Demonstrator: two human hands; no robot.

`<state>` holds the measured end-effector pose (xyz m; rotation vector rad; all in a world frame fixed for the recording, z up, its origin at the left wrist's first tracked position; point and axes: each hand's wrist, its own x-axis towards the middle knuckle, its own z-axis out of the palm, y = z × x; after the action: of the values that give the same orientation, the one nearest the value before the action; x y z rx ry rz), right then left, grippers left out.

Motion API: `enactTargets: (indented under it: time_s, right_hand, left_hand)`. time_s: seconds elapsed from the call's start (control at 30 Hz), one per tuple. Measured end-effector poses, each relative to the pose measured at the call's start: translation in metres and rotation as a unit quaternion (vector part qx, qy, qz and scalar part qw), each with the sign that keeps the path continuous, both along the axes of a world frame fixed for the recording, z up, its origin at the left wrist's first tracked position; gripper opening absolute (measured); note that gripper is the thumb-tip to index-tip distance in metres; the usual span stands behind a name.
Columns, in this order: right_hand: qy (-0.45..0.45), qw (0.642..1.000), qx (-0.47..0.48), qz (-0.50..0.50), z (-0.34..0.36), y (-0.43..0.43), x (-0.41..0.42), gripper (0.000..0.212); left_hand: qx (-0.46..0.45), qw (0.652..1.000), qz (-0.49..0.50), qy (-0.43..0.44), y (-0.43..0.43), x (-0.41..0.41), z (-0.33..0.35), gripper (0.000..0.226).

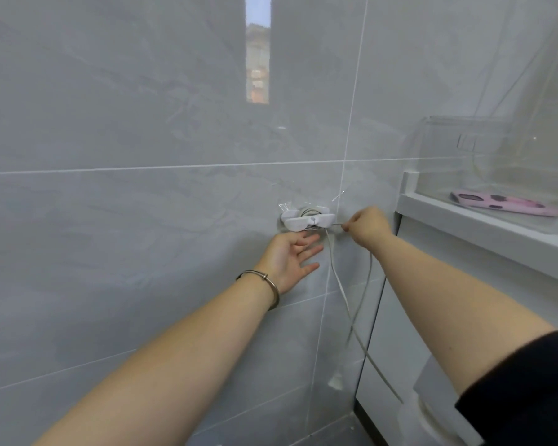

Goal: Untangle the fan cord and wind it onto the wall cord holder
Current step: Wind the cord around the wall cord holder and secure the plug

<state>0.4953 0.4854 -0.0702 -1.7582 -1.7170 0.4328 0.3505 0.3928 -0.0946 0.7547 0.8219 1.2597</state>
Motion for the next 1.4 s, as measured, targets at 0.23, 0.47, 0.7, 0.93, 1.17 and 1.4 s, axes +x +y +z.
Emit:
enactTargets:
  time_s: [0.23, 0.47, 0.7, 0.93, 1.17, 1.4]
  right_hand:
    - [-0.084, 0.994, 0.073, -0.014, 0.026, -0.004, -0.009, 0.024]
    - [-0.151, 0.981, 0.103, -0.072, 0.040, -0.018, -0.004, 0.046]
    - [0.008, 0.999, 0.040, -0.007, 0.064, -0.020, -0.008, 0.038]
    - [0.310, 0.933, -0.176, 0.050, 0.085, -0.028, -0.006, 0.031]
    - [0.373, 0.890, -0.233, 0.120, 0.104, -0.043, -0.011, 0.030]
    - [0.335, 0.907, -0.226, 0.121, 0.097, -0.050, -0.012, 0.029]
  left_hand:
    - [0.018, 0.999, 0.011, 0.039, -0.009, -0.013, 0.004, 0.047]
    - [0.034, 0.997, 0.047, 0.042, -0.013, -0.019, -0.001, 0.044]
    - [0.040, 0.991, 0.116, 0.047, -0.018, -0.028, 0.003, 0.050]
    - [0.024, 0.987, 0.136, 0.081, -0.024, -0.037, 0.007, 0.047]
    - [0.039, 0.974, 0.021, 0.221, -0.036, -0.017, 0.015, 0.035]
    - [0.082, 0.917, -0.047, 0.387, -0.048, 0.005, 0.026, 0.038]
